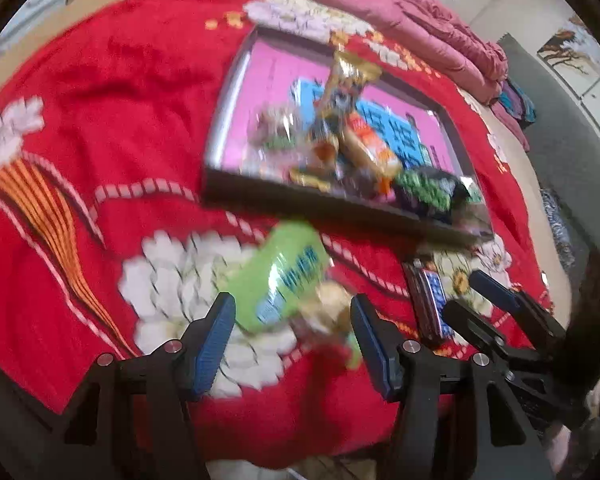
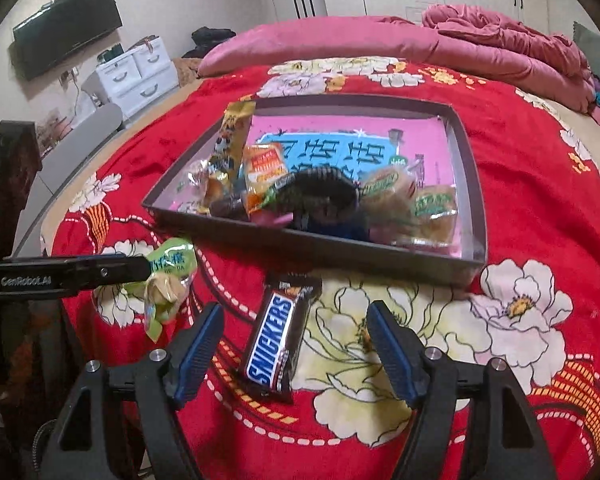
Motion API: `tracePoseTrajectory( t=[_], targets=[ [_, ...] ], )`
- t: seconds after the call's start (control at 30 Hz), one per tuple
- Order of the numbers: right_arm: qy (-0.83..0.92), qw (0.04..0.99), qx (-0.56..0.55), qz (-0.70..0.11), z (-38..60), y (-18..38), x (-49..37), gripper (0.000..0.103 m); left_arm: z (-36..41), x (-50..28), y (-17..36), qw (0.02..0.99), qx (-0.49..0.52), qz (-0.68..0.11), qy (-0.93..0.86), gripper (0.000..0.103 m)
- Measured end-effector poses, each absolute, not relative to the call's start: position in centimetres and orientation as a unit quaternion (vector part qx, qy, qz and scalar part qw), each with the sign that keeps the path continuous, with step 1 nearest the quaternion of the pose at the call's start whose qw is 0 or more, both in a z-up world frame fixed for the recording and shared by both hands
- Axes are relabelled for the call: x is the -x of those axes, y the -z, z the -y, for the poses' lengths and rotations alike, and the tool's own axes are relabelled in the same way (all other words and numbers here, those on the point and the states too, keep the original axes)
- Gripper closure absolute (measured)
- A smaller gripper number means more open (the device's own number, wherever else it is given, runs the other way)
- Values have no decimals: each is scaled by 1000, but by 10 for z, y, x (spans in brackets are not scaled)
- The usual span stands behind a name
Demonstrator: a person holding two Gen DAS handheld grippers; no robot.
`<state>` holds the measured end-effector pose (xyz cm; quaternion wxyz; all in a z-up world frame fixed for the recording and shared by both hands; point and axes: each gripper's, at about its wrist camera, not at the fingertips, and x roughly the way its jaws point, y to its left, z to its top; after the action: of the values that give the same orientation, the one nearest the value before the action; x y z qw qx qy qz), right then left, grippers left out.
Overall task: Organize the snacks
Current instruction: 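Grasp the Snickers bar with right while left grasps the green milk-candy bag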
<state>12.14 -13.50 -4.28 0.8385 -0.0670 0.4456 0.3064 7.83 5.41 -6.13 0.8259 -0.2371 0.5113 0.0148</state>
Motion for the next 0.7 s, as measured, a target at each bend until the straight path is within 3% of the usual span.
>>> tracePoseTrajectory(
  t=[0.27,0.5,0.6,0.63,0.7],
  targets=[
    [-310,823,108,-464,120,60,-118,49,-38,-81,74,819,247,-518,-18,36],
    [-310,819,135,-463,110,69,-117,54,-20,-97,78,826,221,-518,-26,35],
    [-309,819,142,-462,109,69,-118,65,-14,-105,81,829,212,-517,-25,35],
    [-308,820,144,-460,109,69,-118,71,-12,-107,81,829,206,-519,-25,39],
    [-308,821,147,-457,109,67,-118,73,-7,-111,82,833,183,-521,-30,57]
  ],
)
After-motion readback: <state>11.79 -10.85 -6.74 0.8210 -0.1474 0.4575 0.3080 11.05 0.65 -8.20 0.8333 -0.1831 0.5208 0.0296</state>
